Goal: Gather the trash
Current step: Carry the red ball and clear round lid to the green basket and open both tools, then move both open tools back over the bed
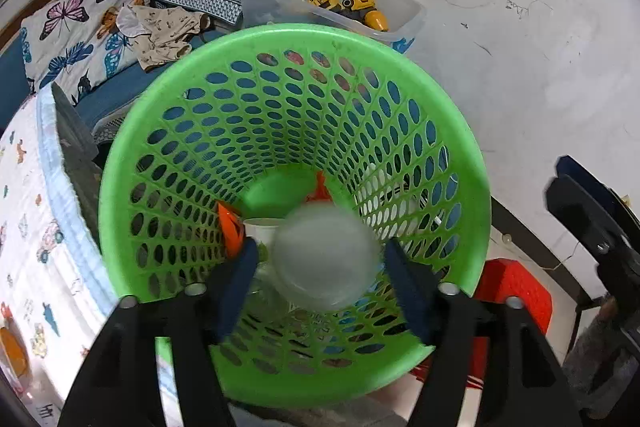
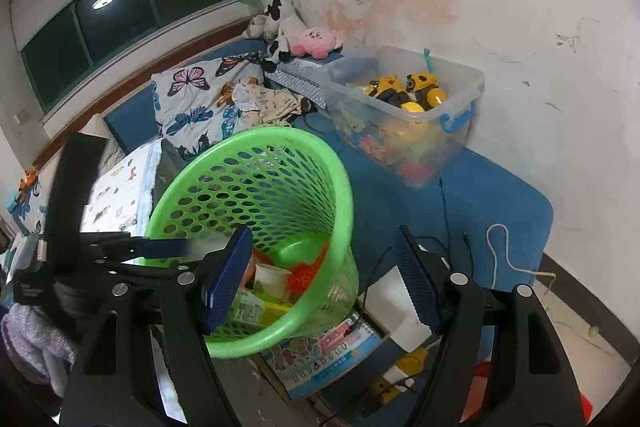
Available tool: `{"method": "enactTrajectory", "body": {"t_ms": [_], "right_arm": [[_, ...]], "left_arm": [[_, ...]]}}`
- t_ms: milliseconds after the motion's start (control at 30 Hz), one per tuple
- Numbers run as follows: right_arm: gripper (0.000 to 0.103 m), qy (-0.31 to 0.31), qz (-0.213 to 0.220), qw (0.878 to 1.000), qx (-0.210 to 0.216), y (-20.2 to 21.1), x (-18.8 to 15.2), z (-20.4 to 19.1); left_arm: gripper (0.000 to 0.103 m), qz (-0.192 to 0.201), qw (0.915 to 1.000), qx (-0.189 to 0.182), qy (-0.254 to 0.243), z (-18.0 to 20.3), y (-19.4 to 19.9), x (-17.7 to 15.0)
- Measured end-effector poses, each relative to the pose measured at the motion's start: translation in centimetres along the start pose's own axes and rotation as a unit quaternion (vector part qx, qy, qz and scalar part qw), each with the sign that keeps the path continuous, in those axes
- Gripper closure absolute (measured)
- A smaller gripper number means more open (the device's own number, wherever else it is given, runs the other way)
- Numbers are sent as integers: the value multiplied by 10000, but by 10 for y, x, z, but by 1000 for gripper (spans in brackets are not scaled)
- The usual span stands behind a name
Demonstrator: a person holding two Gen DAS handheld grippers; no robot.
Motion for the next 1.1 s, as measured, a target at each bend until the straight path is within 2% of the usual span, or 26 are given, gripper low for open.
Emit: {"method": "enactTrajectory", "body": {"t_ms": [100,200,400,467,533,633,867,1100], "right_arm": [[31,41,30,10000,-80,5,-2,3],[31,46,60,10000,-45,9,-3,1],[31,202,193,9994,190,20,1,-22],[31,276,225,9988,325,24,2,-35],[31,318,249,9979,514,28,3,-49],[30,413,289,9957,772,34,4,-74],[29,816,164,9875,1339,33,-1,-146],[29,1328,47,9723,1925,31,-3,-228]], "left_arm": [[28,31,9999,-129,92,2,2,1],[28,155,9996,-188,136,2,13,5],[28,774,9964,-270,222,-8,73,4],[25,1019,9942,-217,258,-18,100,-2],[18,1284,9912,-153,265,-28,123,-7],[13,1669,9855,66,309,-53,160,-24],[12,1846,9774,139,1021,-123,209,-66],[12,2049,9643,679,1537,-206,248,-113]]}}
Point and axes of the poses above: each gripper's, at about its wrist camera, not at the fingertips, and y roughly against the way its jaws point, z to its right, x to its top, the point moved 10 cm from there along -y, roughly the way its jaws point, and after that the axes turned 15 degrees about y, right-handed, at the moved point
